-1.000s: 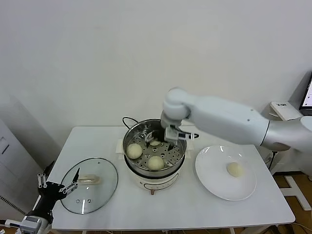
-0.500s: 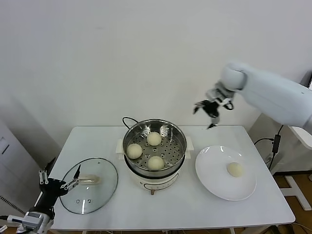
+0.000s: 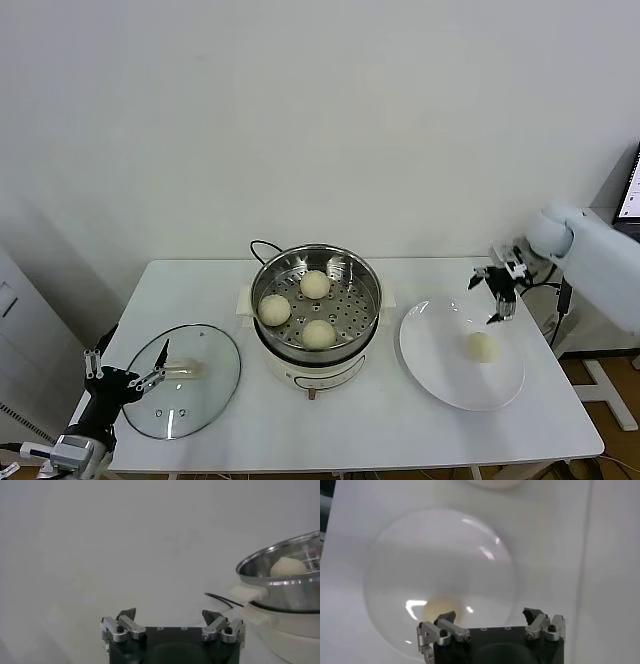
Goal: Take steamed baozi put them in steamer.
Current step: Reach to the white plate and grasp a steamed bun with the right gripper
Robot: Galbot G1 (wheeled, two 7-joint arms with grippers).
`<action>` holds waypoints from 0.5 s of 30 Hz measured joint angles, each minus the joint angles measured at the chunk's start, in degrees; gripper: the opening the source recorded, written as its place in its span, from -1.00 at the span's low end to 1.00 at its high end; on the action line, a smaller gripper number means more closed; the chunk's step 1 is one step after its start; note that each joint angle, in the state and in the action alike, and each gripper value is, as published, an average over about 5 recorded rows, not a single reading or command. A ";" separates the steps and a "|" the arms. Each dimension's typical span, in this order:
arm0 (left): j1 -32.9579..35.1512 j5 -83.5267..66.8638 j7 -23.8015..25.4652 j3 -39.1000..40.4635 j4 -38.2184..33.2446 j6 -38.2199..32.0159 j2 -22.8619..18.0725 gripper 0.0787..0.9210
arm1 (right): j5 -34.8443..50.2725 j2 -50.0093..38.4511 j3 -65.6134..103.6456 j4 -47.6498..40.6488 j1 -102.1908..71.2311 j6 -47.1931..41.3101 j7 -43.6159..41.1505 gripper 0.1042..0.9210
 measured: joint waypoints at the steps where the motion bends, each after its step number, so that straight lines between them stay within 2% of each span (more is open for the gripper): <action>1: 0.03 0.02 -0.02 -0.04 0.01 0.00 0.01 0.77 | -0.29 -0.13 0.63 -0.06 -1.01 -0.12 0.12 0.76; 15: 0.75 0.90 -0.10 0.06 -0.23 -0.17 -0.68 0.77 | -3.61 0.61 7.00 -2.00 -9.99 -0.71 2.17 0.76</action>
